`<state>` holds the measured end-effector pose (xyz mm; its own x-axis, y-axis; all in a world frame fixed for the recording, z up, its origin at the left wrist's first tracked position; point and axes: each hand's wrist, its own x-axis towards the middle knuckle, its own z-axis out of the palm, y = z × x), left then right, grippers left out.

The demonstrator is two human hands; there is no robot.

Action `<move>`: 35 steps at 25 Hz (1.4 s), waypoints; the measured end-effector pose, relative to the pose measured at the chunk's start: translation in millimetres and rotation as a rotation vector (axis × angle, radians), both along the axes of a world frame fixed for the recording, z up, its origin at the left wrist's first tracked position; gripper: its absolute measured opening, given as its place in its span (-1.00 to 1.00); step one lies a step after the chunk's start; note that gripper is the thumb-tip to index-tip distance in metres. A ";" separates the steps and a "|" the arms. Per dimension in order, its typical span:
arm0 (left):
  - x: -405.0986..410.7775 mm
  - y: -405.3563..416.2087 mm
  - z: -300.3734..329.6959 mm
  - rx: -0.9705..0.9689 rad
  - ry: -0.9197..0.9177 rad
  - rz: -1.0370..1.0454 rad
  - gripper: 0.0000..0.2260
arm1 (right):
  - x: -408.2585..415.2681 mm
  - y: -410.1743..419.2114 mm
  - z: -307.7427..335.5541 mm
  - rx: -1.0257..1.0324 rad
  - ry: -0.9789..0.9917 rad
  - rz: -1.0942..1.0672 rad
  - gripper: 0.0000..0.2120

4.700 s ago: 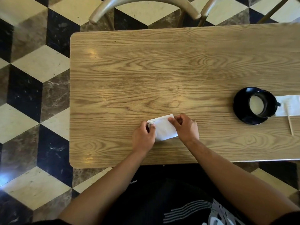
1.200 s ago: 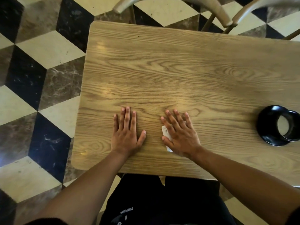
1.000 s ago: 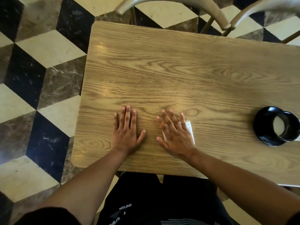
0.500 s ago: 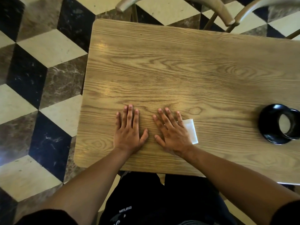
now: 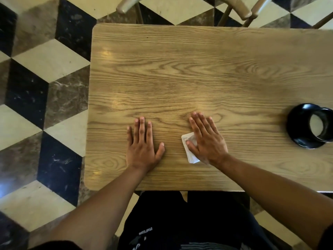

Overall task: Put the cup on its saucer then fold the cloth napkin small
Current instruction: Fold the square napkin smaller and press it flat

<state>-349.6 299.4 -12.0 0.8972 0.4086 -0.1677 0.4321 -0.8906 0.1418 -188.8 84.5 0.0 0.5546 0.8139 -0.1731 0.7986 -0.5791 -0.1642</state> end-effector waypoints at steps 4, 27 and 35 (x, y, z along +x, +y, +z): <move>0.1 1.2 -2.8 0.011 0.016 -0.004 -0.15 | 0.3 -0.6 -10.7 0.030 -0.023 0.006 -0.19; 35.1 -84.7 89.8 -0.581 -0.092 0.354 -0.34 | -31.5 -17.1 64.9 0.334 0.514 -1.122 -0.70; 52.9 -94.5 85.8 -0.883 0.065 0.869 -0.58 | -34.8 -12.2 67.2 0.344 0.660 -1.305 -0.89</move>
